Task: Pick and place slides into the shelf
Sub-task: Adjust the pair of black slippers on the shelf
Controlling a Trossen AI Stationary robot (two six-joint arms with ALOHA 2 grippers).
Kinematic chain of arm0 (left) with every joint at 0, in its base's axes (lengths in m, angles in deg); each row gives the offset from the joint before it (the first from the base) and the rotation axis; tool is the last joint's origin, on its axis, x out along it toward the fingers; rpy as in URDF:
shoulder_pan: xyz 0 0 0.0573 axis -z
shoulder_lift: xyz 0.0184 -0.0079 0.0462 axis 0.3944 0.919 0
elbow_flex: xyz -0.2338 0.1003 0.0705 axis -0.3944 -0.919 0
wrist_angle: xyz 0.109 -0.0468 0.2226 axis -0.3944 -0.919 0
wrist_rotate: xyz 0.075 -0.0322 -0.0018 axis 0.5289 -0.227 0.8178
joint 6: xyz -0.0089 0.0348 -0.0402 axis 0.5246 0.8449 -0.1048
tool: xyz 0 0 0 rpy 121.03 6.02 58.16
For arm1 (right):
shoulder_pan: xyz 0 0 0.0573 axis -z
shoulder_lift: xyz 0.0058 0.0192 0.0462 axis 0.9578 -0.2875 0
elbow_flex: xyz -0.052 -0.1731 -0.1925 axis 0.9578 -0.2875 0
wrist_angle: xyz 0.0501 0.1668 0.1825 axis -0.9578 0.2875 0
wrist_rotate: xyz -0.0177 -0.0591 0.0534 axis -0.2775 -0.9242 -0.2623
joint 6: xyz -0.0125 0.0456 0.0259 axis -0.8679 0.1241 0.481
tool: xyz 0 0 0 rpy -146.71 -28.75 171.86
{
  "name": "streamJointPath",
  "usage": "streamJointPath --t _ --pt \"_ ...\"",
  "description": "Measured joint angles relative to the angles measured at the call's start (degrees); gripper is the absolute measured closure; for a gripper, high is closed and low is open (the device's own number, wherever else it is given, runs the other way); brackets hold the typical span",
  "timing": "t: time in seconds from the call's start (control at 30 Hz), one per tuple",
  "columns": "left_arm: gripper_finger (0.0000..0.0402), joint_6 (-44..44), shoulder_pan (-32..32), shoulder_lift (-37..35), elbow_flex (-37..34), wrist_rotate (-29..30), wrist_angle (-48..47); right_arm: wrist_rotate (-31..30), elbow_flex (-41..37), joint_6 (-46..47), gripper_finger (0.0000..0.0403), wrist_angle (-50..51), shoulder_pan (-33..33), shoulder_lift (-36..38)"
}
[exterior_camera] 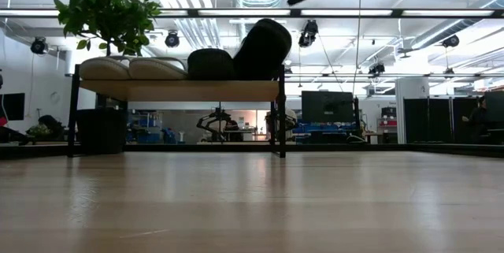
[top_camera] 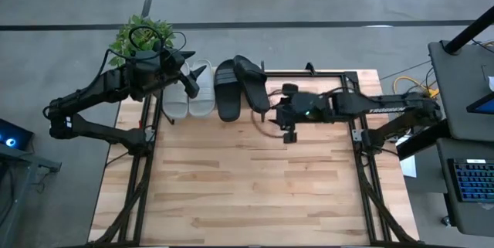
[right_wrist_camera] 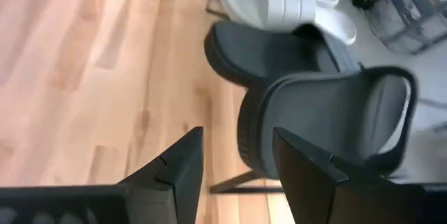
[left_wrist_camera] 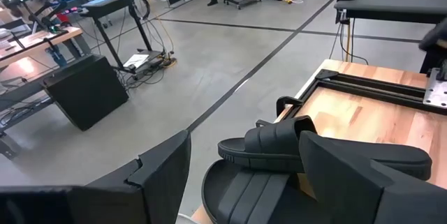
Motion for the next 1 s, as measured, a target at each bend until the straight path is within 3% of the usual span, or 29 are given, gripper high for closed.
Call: streamJointPath --t 0.27,0.4,0.53,0.83,1.0 --pt "0.015 0.01 0.01 -0.02 0.0 -0.14 -0.3 -19.27 0.26 0.38 0.0241 -1.91 -4.65 -7.89" --pt "0.015 0.19 0.01 -0.28 0.0 -0.16 -0.61 -20.61 0.35 3.68 0.0241 -4.38 -4.81 -10.04" --pt "0.015 0.44 0.0 -0.82 0.0 -0.2 -1.46 -26.74 0.35 5.91 0.0241 -4.94 -4.81 -12.04" --pt "0.015 3.74 0.0 -2.25 0.0 -0.25 -1.89 -27.78 0.48 6.15 0.0241 -6.72 -3.51 -14.03" --pt "0.015 3.73 0.0 -2.87 0.0 -0.24 -1.92 -30.23 0.44 6.13 0.0284 -7.28 -3.18 -14.48"
